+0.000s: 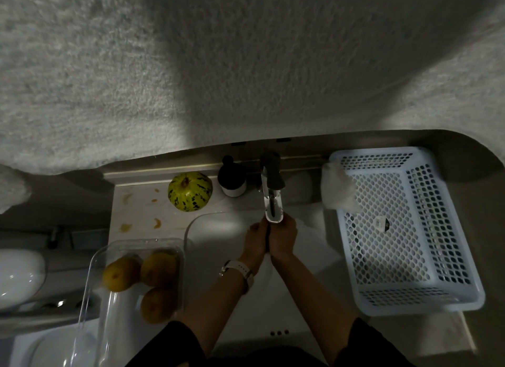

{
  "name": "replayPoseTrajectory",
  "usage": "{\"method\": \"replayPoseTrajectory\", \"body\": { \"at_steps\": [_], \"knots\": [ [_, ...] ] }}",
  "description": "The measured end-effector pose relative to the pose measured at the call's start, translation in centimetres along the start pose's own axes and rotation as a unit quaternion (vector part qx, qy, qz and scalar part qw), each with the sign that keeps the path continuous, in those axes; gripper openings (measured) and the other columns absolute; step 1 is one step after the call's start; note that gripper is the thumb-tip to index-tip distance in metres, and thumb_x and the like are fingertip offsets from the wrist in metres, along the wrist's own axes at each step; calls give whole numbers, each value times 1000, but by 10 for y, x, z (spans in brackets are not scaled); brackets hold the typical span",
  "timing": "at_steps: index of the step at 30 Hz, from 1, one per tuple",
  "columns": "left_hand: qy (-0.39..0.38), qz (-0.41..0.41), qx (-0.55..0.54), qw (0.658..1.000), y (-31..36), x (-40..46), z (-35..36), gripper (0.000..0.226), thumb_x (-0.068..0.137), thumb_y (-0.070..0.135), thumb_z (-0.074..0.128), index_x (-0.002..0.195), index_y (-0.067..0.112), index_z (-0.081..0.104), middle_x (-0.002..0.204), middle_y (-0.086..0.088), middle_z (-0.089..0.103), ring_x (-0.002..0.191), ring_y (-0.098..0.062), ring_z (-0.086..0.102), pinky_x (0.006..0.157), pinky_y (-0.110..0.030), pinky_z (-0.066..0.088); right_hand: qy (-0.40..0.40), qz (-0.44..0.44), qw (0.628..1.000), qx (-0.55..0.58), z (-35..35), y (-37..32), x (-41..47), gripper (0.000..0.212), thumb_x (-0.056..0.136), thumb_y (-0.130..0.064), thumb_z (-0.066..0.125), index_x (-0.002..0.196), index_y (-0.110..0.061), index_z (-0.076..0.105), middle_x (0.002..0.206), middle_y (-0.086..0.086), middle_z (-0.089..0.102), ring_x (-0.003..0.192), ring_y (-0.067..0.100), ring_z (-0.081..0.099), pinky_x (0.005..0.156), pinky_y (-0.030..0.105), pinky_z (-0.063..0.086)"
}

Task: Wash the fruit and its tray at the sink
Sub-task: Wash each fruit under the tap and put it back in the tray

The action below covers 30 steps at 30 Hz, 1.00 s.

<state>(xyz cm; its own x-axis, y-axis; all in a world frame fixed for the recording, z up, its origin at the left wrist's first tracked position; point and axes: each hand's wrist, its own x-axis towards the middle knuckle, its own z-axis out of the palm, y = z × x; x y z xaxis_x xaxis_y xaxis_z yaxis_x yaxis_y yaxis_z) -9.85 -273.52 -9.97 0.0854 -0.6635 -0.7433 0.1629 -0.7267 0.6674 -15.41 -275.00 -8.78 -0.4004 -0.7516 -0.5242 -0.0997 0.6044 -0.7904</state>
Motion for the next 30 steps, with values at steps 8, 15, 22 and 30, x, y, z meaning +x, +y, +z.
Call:
{"method": "replayPoseTrajectory", "body": {
  "at_steps": [8,15,22,30],
  "knots": [
    [9,-61,11,998,4,12,14,35,102,25,41,76,10,60,75,-10,64,71,-23,60,67,-32,48,-55,-121,989,-65,-24,11,-4,18,95,-14,54,84,-4,62,79,11,66,74,23,65,68,44,53],
    [-145,-210,-130,958,20,8,1,37,101,32,39,76,10,56,70,-7,62,63,-17,63,59,-25,50,-141,-202,962,-120,-37,9,-9,21,98,-32,50,100,-13,60,93,2,63,87,13,62,79,42,52],
    [-162,-206,-125,957,23,-1,-10,31,102,27,39,86,9,59,69,-6,69,61,-15,68,56,-24,53,-159,-260,929,-210,-40,11,-8,29,96,-36,41,109,-17,59,105,2,59,98,17,56,83,37,50],
    [-152,-178,-202,951,25,-4,-6,32,99,38,44,94,12,63,83,-8,74,74,-19,72,65,-30,56,-178,-154,969,-77,-42,-14,-10,13,97,-20,54,97,-24,66,92,-7,68,89,5,65,69,9,47]
  ]
}}
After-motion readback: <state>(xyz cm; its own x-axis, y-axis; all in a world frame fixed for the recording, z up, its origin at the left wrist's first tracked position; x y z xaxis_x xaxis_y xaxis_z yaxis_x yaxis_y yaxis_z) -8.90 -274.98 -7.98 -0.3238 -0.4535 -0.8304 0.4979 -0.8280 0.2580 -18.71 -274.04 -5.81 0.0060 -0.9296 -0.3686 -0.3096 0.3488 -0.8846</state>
